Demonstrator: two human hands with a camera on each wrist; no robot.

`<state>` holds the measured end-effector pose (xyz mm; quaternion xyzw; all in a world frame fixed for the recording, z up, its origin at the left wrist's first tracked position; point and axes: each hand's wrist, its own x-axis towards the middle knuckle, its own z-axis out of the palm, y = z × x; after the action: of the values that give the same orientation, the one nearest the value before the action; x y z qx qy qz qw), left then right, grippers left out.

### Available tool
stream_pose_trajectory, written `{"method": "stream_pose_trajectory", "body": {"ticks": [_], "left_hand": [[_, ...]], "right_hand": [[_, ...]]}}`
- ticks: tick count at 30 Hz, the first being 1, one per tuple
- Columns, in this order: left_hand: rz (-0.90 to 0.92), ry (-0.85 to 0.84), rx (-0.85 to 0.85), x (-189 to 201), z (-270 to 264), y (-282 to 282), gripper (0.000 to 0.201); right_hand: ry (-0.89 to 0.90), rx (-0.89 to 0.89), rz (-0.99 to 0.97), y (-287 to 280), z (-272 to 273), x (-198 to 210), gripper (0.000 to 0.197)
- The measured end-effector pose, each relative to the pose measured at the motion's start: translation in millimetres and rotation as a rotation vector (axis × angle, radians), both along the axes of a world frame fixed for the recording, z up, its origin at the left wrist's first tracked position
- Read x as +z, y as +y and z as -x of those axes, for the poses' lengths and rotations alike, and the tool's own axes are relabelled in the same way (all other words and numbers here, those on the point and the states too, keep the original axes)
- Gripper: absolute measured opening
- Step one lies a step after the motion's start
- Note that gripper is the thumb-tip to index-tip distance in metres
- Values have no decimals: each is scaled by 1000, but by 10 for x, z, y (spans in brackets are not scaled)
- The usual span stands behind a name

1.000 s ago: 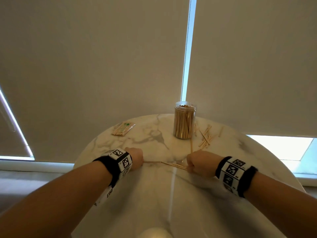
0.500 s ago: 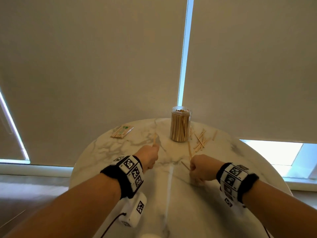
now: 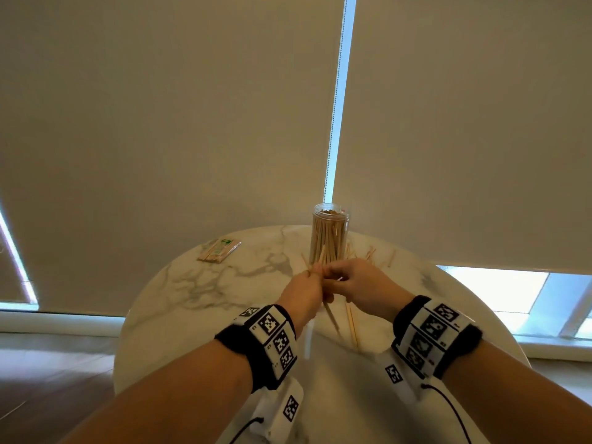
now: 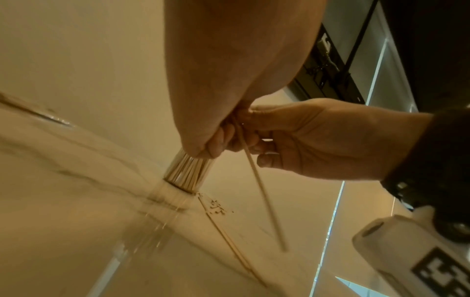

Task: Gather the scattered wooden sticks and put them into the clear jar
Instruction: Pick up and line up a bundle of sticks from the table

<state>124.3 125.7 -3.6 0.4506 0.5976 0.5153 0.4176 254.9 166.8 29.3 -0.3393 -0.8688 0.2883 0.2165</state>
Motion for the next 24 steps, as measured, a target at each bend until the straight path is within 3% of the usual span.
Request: {"method": "stream_pose_trajectory", "body": {"ticks": [3,6,10,12,14,19,24], "left_hand": [[-64,111,129,14,87,41,53],[-100,105,244,23,212,98,51],[-94,-130,200,8,269,127,42],[-78,-108,205,-29,263,147,44],[-13,-120,197,-78,259,178,49],[116,-192,126,-128,151,147,34],[243,-179,99,-282,120,224,14]], "right_hand": [[115,-21,78,-14,26,11,11],[157,-339,35,92,18,-73,19],[-552,-471,-17,194,-61,-266,38],[-699,-447,21,174,-57,-331,35],[-725,-426,42,147,-43,-333,25],[-784,-385,133,117,-88,-280,30],[-635,-413,333,175,-190,-365,24]]}}
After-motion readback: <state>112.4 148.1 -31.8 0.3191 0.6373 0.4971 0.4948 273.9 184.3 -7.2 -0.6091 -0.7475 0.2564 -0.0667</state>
